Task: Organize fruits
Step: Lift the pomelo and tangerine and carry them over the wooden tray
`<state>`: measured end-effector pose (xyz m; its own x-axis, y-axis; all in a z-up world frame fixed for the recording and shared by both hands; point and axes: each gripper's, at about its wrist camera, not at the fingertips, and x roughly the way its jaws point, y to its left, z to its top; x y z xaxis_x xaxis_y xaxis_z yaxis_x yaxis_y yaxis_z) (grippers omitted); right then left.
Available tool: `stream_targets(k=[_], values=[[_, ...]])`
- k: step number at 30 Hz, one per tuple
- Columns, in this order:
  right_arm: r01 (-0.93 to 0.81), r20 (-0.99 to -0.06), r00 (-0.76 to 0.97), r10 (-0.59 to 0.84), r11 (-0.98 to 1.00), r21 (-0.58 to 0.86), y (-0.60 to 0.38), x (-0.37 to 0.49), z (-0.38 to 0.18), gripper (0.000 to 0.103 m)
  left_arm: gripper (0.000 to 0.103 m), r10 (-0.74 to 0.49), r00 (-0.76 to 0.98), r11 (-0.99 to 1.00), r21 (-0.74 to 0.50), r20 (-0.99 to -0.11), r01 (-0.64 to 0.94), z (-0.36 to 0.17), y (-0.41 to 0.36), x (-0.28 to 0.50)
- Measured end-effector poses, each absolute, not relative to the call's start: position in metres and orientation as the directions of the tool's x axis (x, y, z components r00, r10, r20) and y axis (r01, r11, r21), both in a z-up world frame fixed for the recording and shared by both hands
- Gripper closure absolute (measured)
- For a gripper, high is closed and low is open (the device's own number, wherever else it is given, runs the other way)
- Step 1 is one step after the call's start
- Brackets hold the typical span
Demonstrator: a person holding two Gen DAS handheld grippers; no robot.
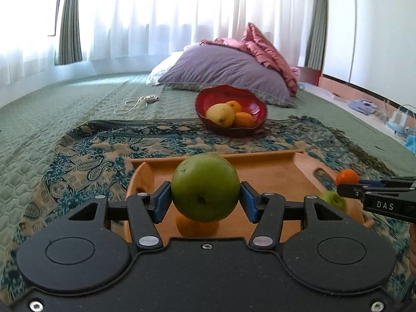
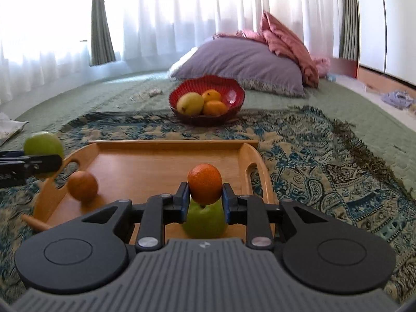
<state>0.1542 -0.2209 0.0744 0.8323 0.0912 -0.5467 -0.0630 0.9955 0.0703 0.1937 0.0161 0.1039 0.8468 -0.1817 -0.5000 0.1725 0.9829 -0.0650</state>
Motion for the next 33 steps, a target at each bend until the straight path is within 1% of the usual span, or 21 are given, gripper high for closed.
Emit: stream_targets(k=[5, 14, 20, 25, 33], values=[[-0.033, -0.611, 0.787, 0.087, 0.995, 0.099, -0.226, 0.194, 0.067, 0.073, 0.049, -0.179, 0.811, 0.984, -0.106, -0.558, 0.144, 0.101, 0.028, 0.241], [-0.006, -0.684, 0.727, 0.07, 0.995, 0.095, -0.222, 0.242, 0.052, 0.073, 0.049, -0.148, 0.738, 0.989, -0.105, -0.658, 0.105, 0.074, 0.031, 0.294], [-0.005, -0.715, 0.697, 0.056, 0.997, 0.073, -0.219, 0.253, 0.041, 0.073, 0.049, -0.156, 0.709, 0.988, -0.123, -0.687, 0.098, 0.06, 0.031, 0.311], [-0.008, -0.735, 0.677, 0.05, 0.998, 0.061, -0.217, 0.258, 0.035, 0.073, 0.049, -0.154, 0.697, 0.988, -0.094, -0.7, 0.123, 0.054, 0.023, 0.319], [-0.02, -0.753, 0.657, 0.045, 0.999, 0.042, -0.215, 0.262, 0.03, 0.073, 0.049, -0.156, 0.681, 0.987, -0.082, -0.715, 0.14, 0.047, 0.018, 0.322]])
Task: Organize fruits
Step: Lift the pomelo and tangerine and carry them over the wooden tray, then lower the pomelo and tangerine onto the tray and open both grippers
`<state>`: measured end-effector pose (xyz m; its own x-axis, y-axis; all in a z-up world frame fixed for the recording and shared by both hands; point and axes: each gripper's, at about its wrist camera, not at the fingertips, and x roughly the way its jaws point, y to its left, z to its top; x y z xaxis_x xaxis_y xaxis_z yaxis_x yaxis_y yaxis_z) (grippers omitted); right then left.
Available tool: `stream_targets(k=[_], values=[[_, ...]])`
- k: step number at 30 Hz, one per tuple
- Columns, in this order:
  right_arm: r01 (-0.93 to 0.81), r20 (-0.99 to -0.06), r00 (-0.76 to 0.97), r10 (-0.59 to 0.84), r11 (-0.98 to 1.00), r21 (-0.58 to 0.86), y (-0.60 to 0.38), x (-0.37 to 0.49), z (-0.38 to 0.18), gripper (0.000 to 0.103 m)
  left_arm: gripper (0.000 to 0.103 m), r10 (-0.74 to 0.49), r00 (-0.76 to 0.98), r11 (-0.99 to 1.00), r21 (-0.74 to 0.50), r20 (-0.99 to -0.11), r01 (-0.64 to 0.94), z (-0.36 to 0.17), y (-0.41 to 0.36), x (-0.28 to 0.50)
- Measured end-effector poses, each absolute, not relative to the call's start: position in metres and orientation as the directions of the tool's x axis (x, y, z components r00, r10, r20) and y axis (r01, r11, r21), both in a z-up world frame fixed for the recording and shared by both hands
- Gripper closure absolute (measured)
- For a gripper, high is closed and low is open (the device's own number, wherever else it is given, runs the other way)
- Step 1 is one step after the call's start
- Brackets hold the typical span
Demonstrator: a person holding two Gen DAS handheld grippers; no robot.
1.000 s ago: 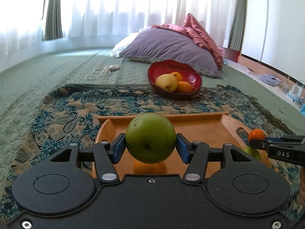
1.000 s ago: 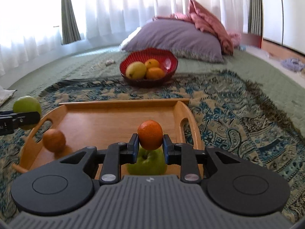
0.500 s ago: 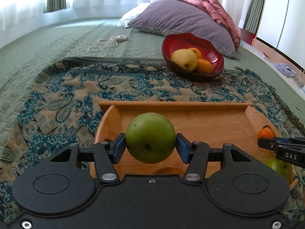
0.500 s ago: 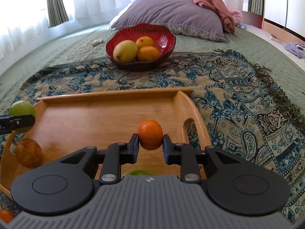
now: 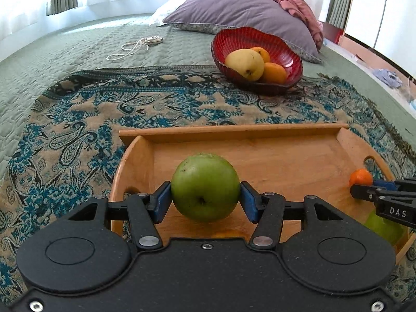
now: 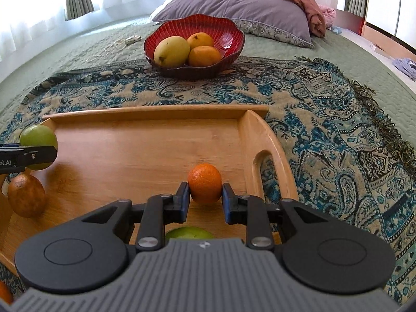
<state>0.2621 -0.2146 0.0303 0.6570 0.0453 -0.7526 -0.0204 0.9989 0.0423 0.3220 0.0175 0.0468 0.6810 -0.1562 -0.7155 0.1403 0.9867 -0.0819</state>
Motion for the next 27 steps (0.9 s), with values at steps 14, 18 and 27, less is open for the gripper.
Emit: stream_targets(k=[14, 18, 27], values=[[-0.03, -0.757, 0.652, 0.036, 0.999, 0.022, -0.211, 0.264, 0.03, 0.072, 0.049, -0.161, 0.678, 0.986, -0.091, -0.717, 0.138, 0.043, 0.02, 0.321], [-0.028, -0.756, 0.652, 0.051, 0.999, 0.044, -0.213, 0.262, 0.03, 0.054, 0.045, -0.162, 0.681, 0.987, -0.104, -0.714, 0.127, 0.046, 0.023, 0.315], [-0.071, -0.715, 0.694, 0.083, 0.996, 0.047, -0.21, 0.234, 0.044, 0.04, 0.014, -0.195, 0.778, 0.98, -0.082, -0.598, 0.182, 0.083, 0.025, 0.267]])
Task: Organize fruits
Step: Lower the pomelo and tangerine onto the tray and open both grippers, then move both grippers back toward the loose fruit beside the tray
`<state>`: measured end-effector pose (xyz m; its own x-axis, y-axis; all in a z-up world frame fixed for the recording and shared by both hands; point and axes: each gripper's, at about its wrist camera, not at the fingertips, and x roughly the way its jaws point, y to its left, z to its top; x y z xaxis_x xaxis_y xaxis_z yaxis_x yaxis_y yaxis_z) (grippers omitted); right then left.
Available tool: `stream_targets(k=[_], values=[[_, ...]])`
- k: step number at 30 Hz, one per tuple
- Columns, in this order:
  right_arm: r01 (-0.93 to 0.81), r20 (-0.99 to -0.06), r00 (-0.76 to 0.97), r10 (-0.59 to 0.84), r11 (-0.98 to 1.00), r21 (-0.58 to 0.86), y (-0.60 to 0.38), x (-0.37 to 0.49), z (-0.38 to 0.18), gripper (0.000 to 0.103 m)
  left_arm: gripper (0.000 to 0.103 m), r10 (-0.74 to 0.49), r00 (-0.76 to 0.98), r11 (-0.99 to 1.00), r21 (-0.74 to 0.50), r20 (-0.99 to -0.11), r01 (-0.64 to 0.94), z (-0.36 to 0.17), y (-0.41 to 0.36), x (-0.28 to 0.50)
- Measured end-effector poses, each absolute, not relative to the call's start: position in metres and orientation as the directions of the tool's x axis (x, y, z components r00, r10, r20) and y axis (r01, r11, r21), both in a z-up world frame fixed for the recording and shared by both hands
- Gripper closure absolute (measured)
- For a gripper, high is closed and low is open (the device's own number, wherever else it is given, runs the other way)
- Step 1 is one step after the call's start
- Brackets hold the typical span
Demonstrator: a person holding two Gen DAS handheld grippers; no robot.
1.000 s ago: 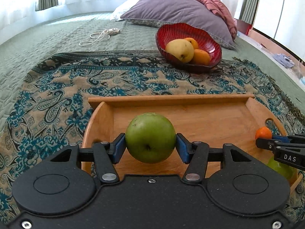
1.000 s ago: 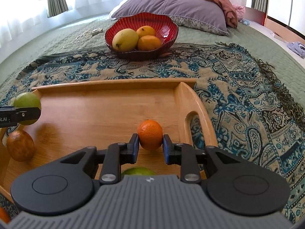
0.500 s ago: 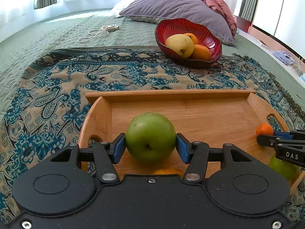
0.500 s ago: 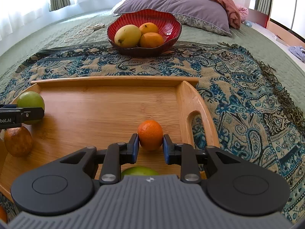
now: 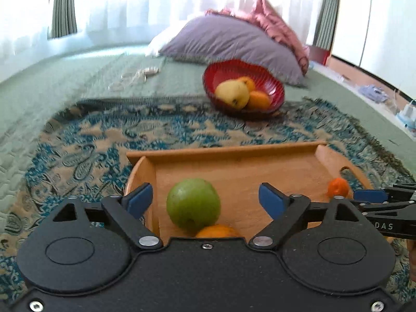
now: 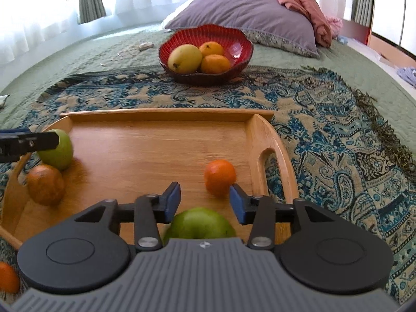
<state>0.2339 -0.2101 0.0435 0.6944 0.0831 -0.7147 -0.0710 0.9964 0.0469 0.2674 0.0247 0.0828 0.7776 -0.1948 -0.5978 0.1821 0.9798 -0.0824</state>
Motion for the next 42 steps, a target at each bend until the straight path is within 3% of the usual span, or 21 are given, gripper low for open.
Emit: stream_targets(k=[9, 19, 25, 42], values=[[-0.16, -0.612, 0.78, 0.129, 0.987, 0.005, -0.2, 0.173, 0.073, 0.027, 0.009, -0.225, 0.812, 0.969, -0.036, -0.539, 0.245, 0.107, 0.016, 0.194], [-0.219, -0.533, 0.83, 0.165, 0.975, -0.04, -0.189, 0.107, 0.069, 0.015, 0.006, -0.225, 0.804, 0.971, -0.053, -0.55, 0.235, 0.092, 0.024, 0.137], [-0.234, -0.492, 0.856, 0.161, 0.968, -0.09, -0.18, 0.077, 0.058, 0.014, 0.006, -0.219, 0.795, 0.972, -0.057, -0.565, 0.228, 0.074, 0.026, 0.115], [-0.16, -0.439, 0.887, 0.142, 0.987, -0.005, -0.192, 0.038, 0.027, 0.013, 0.002, -0.171, 0.819, 0.981, -0.013, -0.548, 0.196, 0.042, 0.023, 0.089]])
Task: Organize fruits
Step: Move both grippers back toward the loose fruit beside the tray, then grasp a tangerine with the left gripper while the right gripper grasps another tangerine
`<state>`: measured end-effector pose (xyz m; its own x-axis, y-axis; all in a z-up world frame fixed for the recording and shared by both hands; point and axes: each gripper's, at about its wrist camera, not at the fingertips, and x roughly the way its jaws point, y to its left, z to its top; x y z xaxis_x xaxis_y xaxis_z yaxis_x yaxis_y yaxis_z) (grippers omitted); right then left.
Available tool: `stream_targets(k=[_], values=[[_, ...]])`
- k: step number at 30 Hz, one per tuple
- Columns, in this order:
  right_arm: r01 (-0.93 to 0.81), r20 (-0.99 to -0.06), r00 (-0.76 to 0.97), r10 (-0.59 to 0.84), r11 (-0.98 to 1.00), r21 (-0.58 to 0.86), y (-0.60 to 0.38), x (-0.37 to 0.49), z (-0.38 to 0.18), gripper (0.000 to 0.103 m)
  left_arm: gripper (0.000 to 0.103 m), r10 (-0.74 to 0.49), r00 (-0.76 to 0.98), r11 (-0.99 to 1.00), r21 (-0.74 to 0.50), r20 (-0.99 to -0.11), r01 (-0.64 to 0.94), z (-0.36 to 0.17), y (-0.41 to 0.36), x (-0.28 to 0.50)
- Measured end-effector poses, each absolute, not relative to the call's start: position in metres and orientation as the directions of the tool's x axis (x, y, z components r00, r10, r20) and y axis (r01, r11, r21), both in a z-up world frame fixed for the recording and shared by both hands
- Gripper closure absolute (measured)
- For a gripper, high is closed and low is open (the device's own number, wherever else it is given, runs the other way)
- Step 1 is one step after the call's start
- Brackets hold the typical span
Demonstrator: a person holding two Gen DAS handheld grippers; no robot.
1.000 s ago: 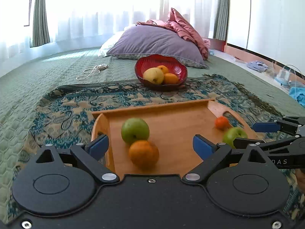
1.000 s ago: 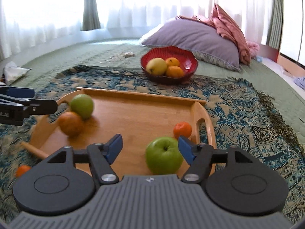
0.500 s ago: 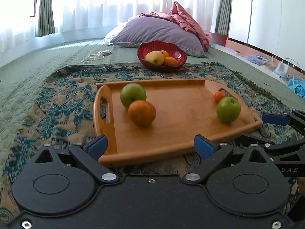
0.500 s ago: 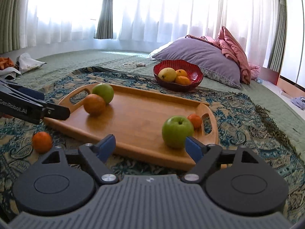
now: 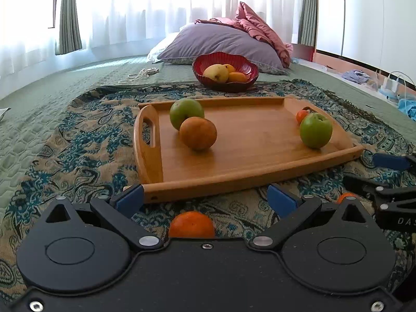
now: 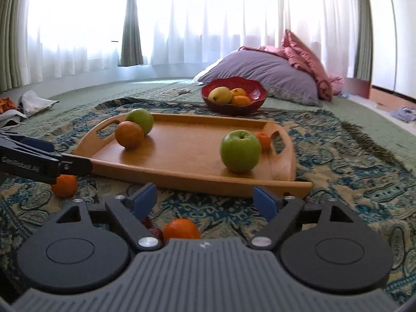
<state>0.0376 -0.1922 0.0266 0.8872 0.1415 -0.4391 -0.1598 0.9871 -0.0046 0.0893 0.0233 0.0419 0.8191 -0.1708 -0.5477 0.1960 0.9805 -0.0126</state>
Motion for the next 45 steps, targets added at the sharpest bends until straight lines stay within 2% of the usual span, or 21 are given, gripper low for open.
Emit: stream_targets(k=[3, 7, 14, 19, 32, 37, 45], values=[[-0.135, -0.422, 0.901, 0.1, 0.989, -0.053, -0.193, 0.032, 0.026, 0.013, 0.005, -0.166, 0.817, 0.982, -0.016, -0.552, 0.188, 0.04, 0.027, 0.089], [-0.135, -0.431, 0.898, 0.087, 0.987, -0.082, -0.196, 0.027, 0.024, 0.013, 0.017, -0.176, 0.803, 0.981, -0.03, -0.57, 0.193, 0.034, 0.031, 0.089], [-0.15, -0.451, 0.887, 0.101, 0.986, -0.074, -0.198, 0.019, 0.016, 0.014, 0.031, -0.187, 0.789, 0.979, -0.042, -0.585, 0.201, 0.027, 0.034, 0.083], [-0.171, -0.455, 0.882, 0.127, 0.984, -0.056, -0.195, 0.016, 0.016, 0.022, 0.045, -0.194, 0.779, 0.977, -0.047, -0.597, 0.207, 0.023, 0.033, 0.082], [-0.232, -0.507, 0.842, 0.185, 0.972, -0.029, -0.177, 0.017, -0.001, 0.039, 0.05, -0.178, 0.771, 0.982, -0.059, -0.611, 0.181, 0.013, 0.034, 0.085], [-0.224, -0.504, 0.842, 0.191, 0.975, -0.005, -0.174, 0.02, -0.006, 0.047, 0.05, -0.177, 0.78, 0.983, -0.065, -0.601, 0.173, 0.009, 0.036, 0.082], [-0.218, -0.492, 0.85, 0.187, 0.976, -0.006, -0.172, 0.02, -0.008, 0.054, 0.053, -0.16, 0.801, 0.985, -0.045, -0.577, 0.164, 0.005, 0.033, 0.077]])
